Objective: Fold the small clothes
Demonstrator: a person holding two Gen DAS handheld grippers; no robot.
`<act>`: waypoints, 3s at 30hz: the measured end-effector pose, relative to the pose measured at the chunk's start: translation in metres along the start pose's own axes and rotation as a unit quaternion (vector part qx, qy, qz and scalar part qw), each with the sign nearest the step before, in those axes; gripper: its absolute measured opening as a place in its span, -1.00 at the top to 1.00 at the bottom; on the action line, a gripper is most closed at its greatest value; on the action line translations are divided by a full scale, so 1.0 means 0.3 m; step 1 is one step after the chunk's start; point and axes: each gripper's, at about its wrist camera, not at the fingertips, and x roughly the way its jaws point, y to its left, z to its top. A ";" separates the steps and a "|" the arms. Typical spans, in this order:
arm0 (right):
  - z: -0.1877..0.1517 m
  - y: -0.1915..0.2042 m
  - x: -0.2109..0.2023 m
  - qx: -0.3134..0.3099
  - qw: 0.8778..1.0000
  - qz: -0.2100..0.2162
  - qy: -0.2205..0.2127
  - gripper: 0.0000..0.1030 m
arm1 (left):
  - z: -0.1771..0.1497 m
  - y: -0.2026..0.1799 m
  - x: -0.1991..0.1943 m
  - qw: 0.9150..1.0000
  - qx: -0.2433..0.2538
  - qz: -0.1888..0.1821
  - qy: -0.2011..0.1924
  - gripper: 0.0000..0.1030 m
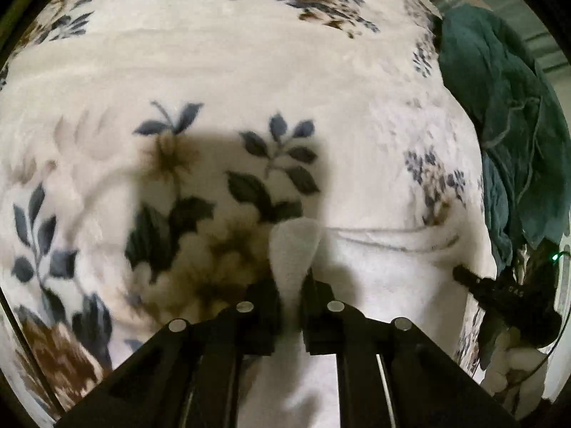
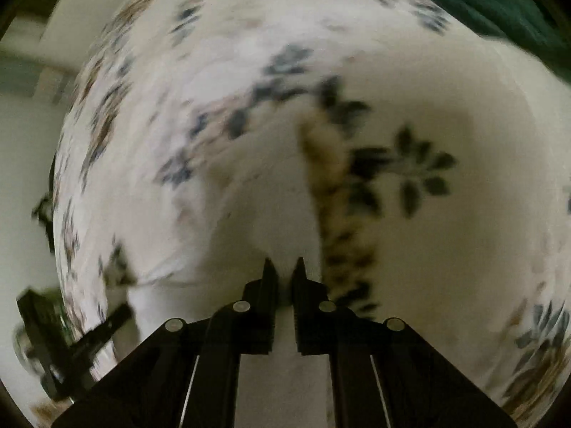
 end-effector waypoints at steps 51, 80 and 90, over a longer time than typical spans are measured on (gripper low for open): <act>-1.669 -0.398 -0.222 0.020 0.988 0.016 0.149 0.96 | -1.265 0.266 -0.363 0.994 -0.037 0.063 0.087 0.90; -1.569 -0.445 0.074 0.071 0.960 0.193 0.189 -0.51 | -1.253 0.336 -0.183 0.987 -0.043 -0.083 0.129 -0.53; -1.558 -0.340 -0.030 0.071 0.962 0.211 0.160 0.76 | -1.259 0.350 -0.386 0.985 -0.118 -0.114 0.058 0.72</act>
